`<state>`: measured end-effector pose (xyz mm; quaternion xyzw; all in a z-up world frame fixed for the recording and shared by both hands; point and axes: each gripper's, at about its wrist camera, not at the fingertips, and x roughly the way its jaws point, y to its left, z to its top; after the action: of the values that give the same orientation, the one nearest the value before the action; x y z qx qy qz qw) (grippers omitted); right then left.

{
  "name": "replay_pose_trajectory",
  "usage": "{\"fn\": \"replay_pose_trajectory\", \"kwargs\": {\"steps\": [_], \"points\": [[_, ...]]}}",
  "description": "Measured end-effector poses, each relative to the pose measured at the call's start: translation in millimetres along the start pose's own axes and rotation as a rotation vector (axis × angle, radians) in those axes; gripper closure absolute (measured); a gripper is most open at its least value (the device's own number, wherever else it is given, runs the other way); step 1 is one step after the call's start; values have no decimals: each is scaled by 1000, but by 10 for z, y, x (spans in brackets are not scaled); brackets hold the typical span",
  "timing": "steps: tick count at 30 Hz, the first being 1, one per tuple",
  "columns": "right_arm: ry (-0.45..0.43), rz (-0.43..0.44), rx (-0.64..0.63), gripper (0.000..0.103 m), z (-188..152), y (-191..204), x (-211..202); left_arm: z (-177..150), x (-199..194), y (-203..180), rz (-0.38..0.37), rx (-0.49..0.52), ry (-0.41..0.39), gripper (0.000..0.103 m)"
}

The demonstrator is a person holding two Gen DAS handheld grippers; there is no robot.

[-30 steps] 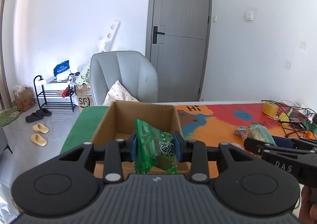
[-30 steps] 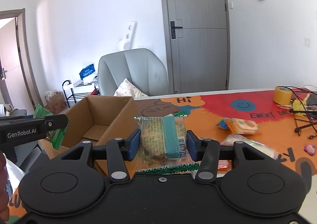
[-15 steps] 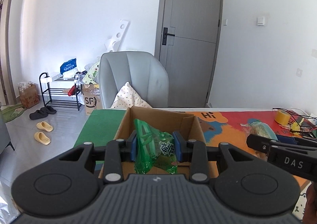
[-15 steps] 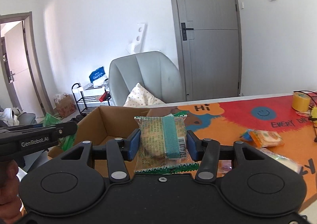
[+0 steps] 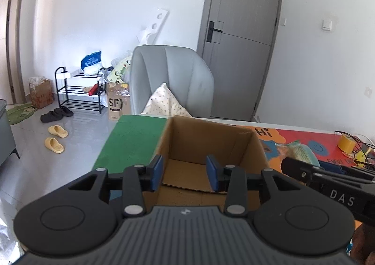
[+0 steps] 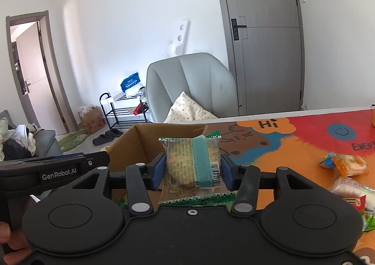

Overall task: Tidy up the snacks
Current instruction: 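Carry both snack packs to the cardboard box and open both tools inside, then withdraw both tools from the box back toward the snack pile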

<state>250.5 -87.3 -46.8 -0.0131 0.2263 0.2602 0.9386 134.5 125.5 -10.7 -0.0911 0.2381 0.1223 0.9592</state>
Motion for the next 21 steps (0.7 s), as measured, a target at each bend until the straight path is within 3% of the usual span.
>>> {"fn": "replay_pose_trajectory", "kwargs": {"steps": [8,10,12,17,21], "points": [[18,74,-4,53,48,176,81,-21,-144,168,50,-48,-8,50],[23,87,-9,43,50,215,70,-17,-167,203,66,-54,-17,43],[10,74,-1,34,58,193,43,-18,-201,228,78,-63,-24,37],[7,39,38,34,23,35,-53,-24,-234,190,87,-66,-29,19],[7,2,58,31,-51,-103,-190,-49,-252,103,89,-68,-23,15]]}}
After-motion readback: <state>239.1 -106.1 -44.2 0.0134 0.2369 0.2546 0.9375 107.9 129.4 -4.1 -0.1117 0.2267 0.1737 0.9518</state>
